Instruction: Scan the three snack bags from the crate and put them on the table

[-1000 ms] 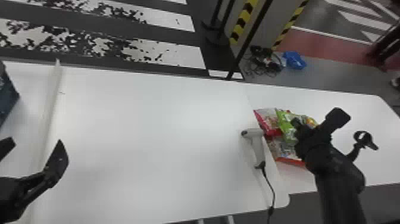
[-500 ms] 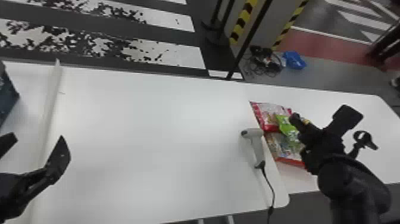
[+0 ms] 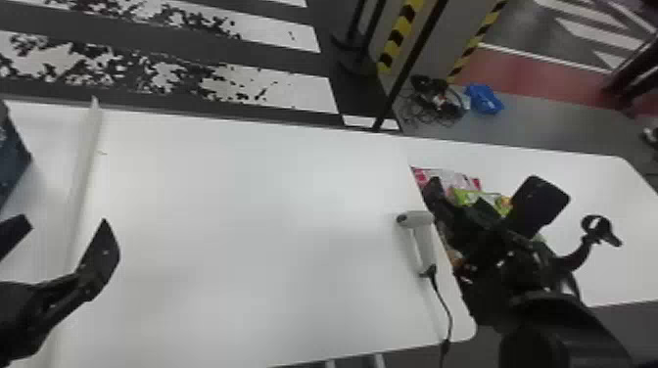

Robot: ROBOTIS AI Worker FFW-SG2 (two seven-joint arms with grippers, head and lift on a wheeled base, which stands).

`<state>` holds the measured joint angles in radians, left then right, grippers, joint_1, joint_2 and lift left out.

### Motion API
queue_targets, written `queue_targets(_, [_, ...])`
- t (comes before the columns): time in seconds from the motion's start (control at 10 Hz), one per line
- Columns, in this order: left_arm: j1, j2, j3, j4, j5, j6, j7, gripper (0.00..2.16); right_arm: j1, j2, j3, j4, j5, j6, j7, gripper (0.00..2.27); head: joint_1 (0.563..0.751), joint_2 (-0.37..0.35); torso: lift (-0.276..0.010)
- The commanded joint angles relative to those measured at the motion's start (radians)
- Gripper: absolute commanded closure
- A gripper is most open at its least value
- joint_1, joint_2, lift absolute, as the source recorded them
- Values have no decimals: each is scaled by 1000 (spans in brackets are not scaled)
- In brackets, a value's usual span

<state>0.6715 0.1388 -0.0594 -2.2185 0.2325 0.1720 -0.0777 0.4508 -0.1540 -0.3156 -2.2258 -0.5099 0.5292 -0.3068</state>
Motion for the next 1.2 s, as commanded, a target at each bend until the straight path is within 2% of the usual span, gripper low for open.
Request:
queue_targets(0.0, [25,-11,0,-38,-33,14,7,26,42,36,125,-63,47,-2,48,97,695,-350,-94])
queue_targets(0.2, [74,-21,46,-82,-44,14,9,26,111,40,305,-89,217,-171,80,97,695,-204,-94])
queue_targets(0.4, [143,-25,89,-141,-41,14,6,26,221,24,391,-98,243,-315,106,124,695,-70,-94])
queue_targets(0.6, [211,-27,89,-173,-39,14,-2,26,319,-1,431,-107,287,-395,107,127,695,-8,-94])
queue_targets(0.8, [263,-41,82,-173,-39,-16,-7,26,401,-42,481,-106,329,-459,109,127,695,19,-94])
queue_targets(0.9, [290,-41,79,-171,-39,-53,-8,26,430,-59,517,-107,375,-487,107,127,695,25,-94])
queue_targets(1.1, [349,-41,58,-188,-50,-127,-13,26,479,-114,546,-129,387,-499,100,127,695,77,-94])
